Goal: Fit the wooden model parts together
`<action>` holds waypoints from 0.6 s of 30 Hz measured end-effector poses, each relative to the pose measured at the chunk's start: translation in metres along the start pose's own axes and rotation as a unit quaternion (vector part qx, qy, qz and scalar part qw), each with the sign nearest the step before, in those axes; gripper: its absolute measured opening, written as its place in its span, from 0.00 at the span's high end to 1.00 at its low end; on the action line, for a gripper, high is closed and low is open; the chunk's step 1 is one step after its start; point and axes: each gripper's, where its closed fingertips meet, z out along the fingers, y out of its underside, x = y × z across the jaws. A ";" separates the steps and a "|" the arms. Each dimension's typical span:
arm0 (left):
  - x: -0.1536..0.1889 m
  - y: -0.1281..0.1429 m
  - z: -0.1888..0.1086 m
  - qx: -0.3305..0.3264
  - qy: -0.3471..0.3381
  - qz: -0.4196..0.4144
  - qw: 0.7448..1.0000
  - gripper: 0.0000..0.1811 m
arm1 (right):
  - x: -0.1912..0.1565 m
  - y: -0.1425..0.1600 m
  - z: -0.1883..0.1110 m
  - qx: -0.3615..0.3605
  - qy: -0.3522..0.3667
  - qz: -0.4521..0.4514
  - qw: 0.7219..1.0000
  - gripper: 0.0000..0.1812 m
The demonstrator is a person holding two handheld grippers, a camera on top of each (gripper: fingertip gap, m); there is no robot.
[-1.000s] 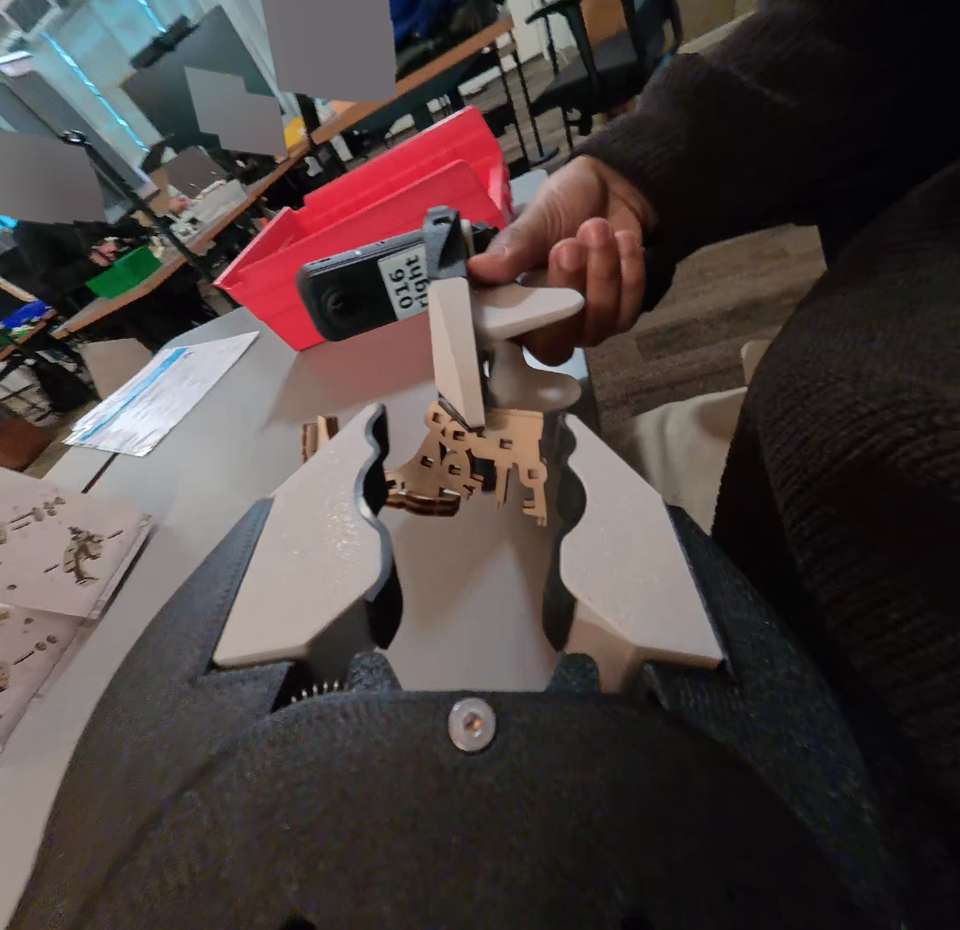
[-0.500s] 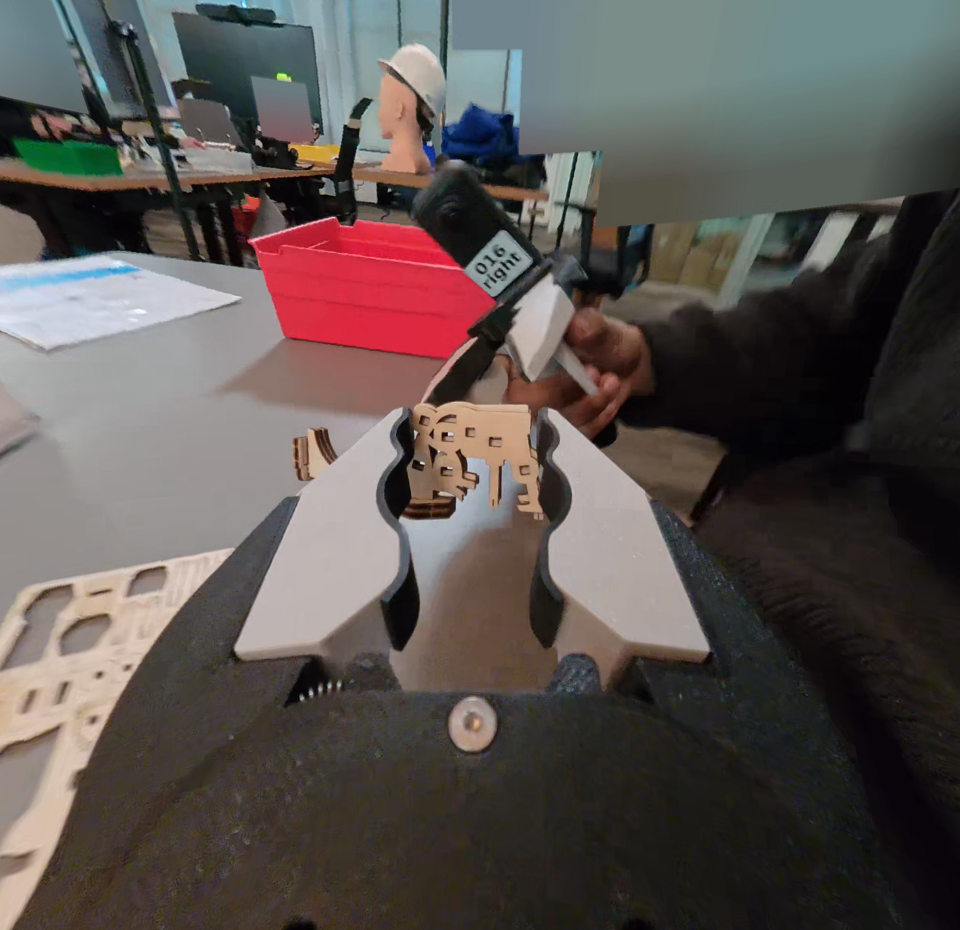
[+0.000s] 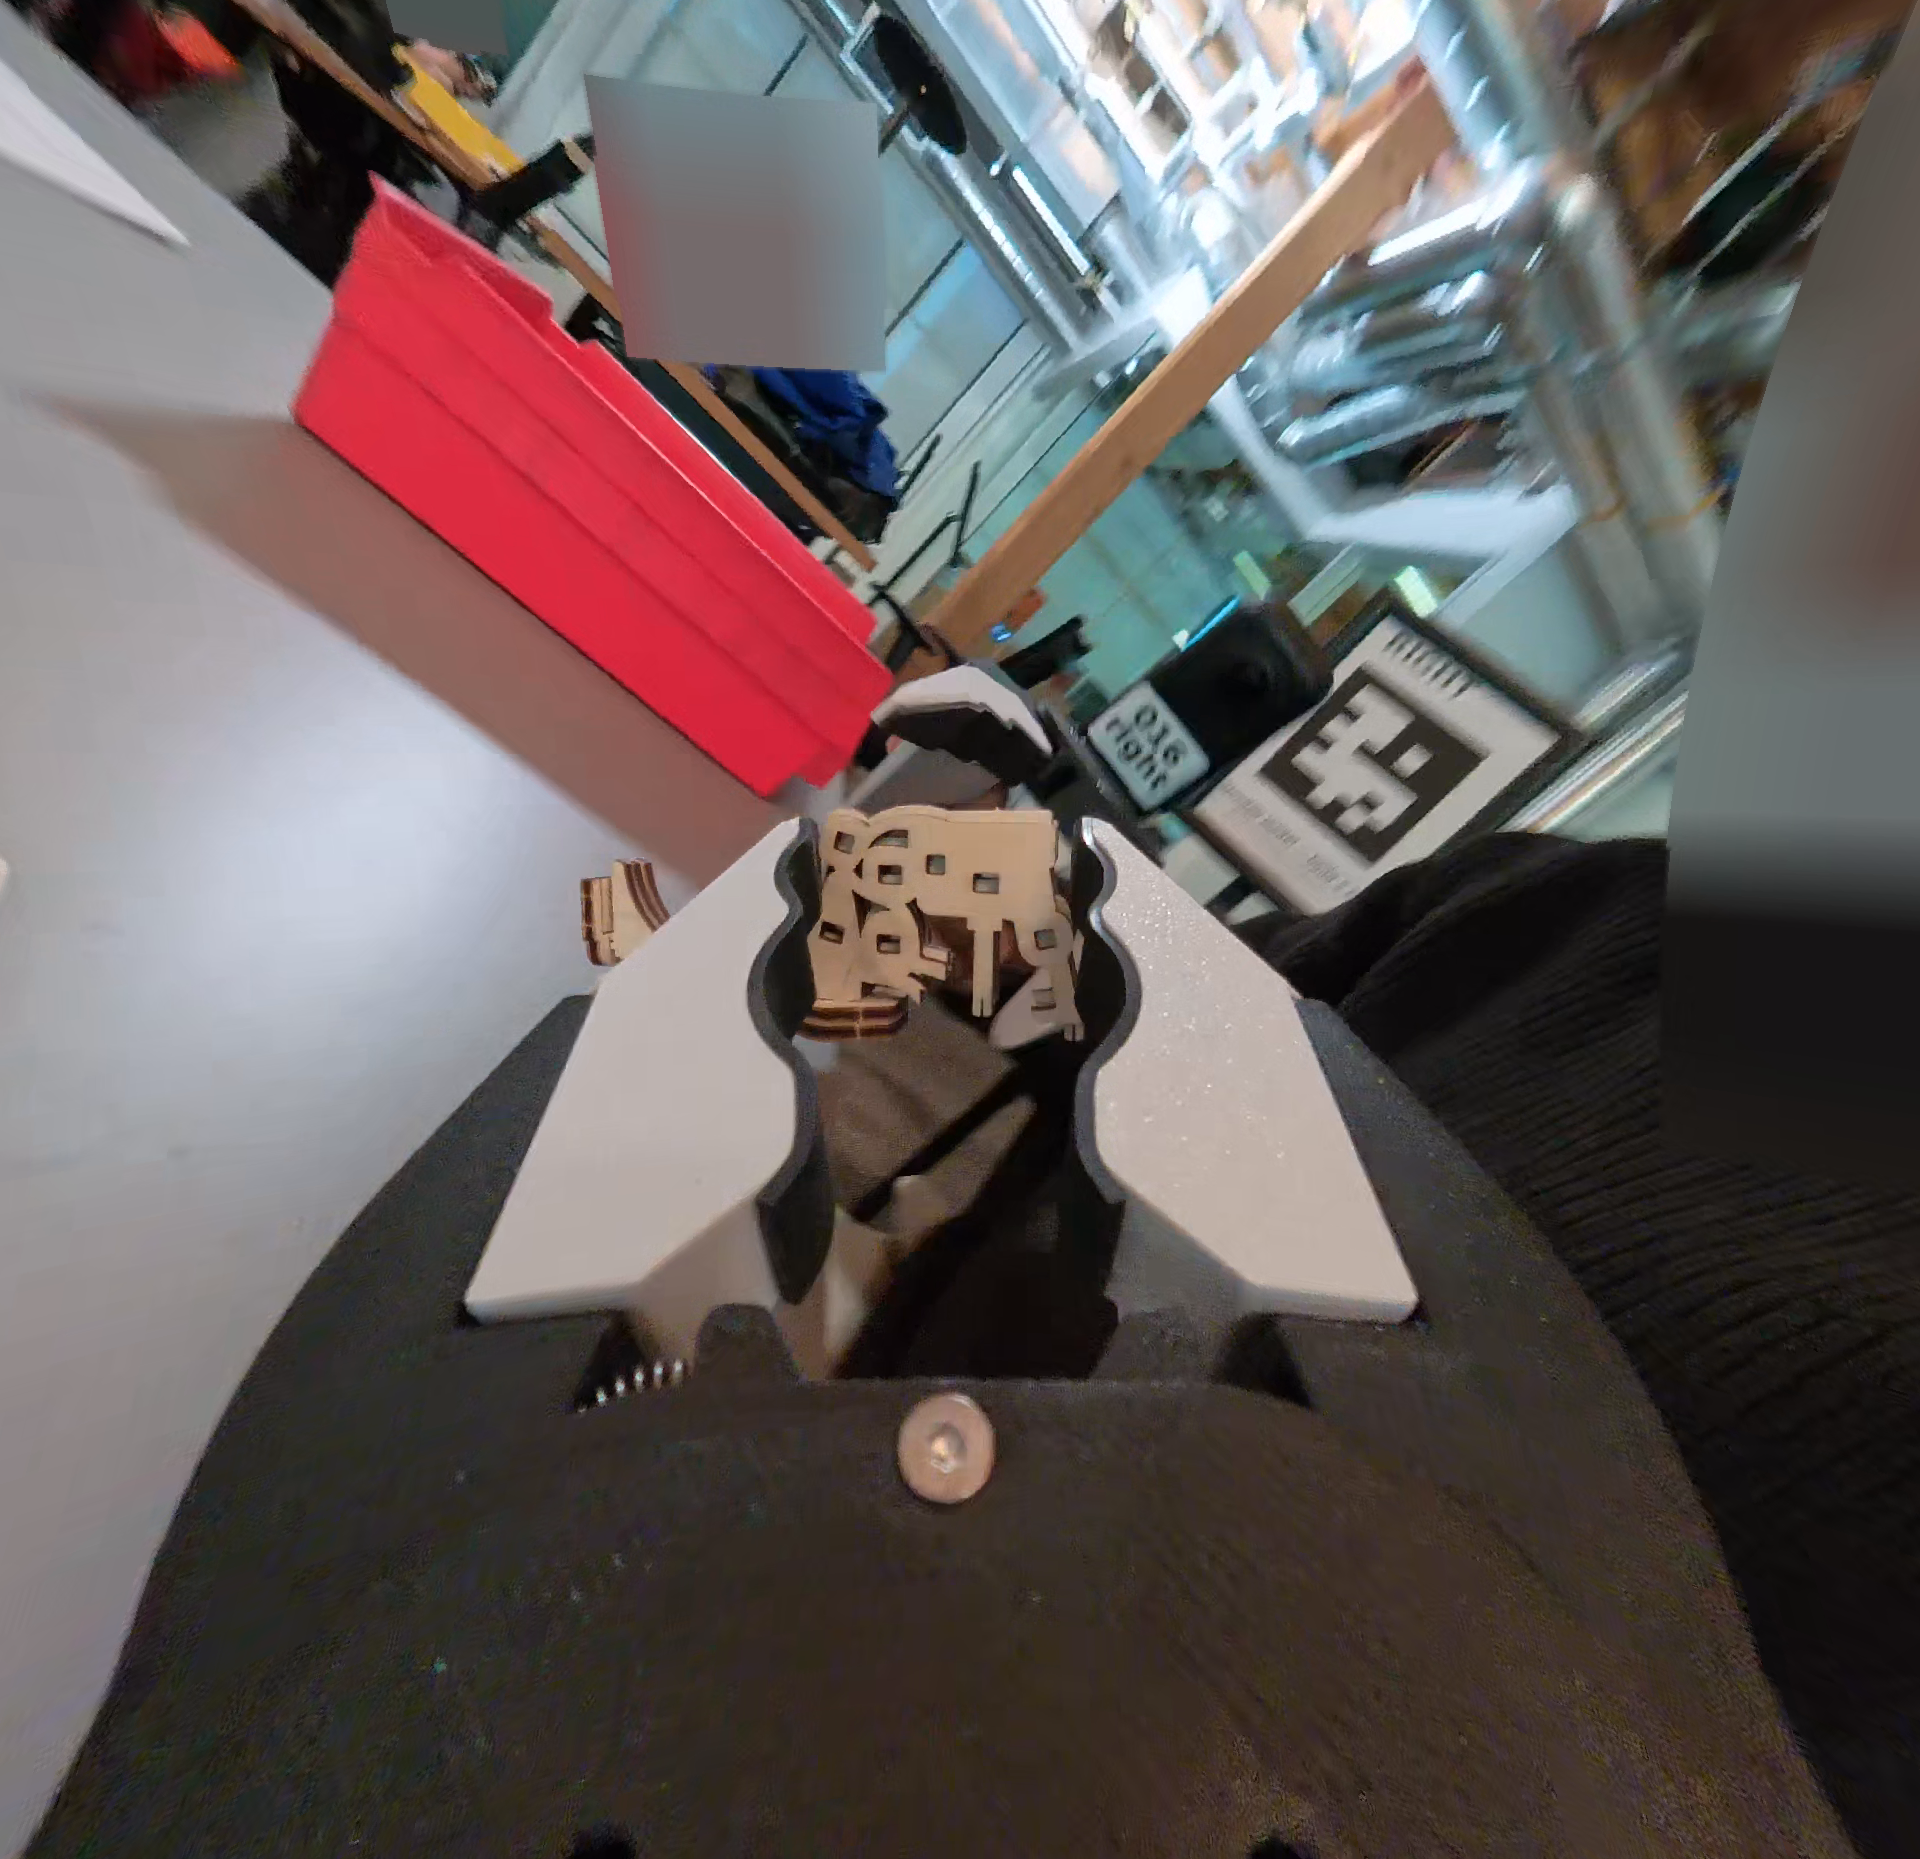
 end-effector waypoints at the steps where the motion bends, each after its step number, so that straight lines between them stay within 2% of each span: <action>1: 0.000 0.001 0.001 0.006 0.011 -0.039 0.999 0.75 | 0.000 0.005 0.002 -0.019 0.018 -0.039 0.999 0.48; 2: -0.001 0.002 0.002 0.009 0.016 -0.073 0.997 0.75 | -0.001 0.010 0.005 -0.039 0.030 -0.076 0.996 0.45; 4: -0.002 0.008 0.005 0.007 0.024 -0.124 0.992 0.75 | -0.006 0.019 0.010 -0.077 0.044 -0.137 0.987 0.47; 6: 0.000 0.014 0.008 0.004 0.037 -0.168 0.985 0.75 | -0.011 0.024 0.013 -0.095 0.053 -0.186 0.977 0.65; 8: 0.002 0.017 0.010 0.004 0.057 -0.210 0.976 0.75 | -0.011 0.023 0.014 -0.092 0.072 -0.217 0.969 0.72; 11: 0.001 0.024 0.011 -0.006 0.060 -0.236 0.970 0.74 | -0.007 0.025 0.014 -0.093 0.077 -0.200 0.972 0.78; 18: -0.002 0.032 0.012 -0.038 0.056 -0.241 0.968 0.75 | -0.008 0.024 0.010 -0.081 0.043 -0.123 0.988 0.79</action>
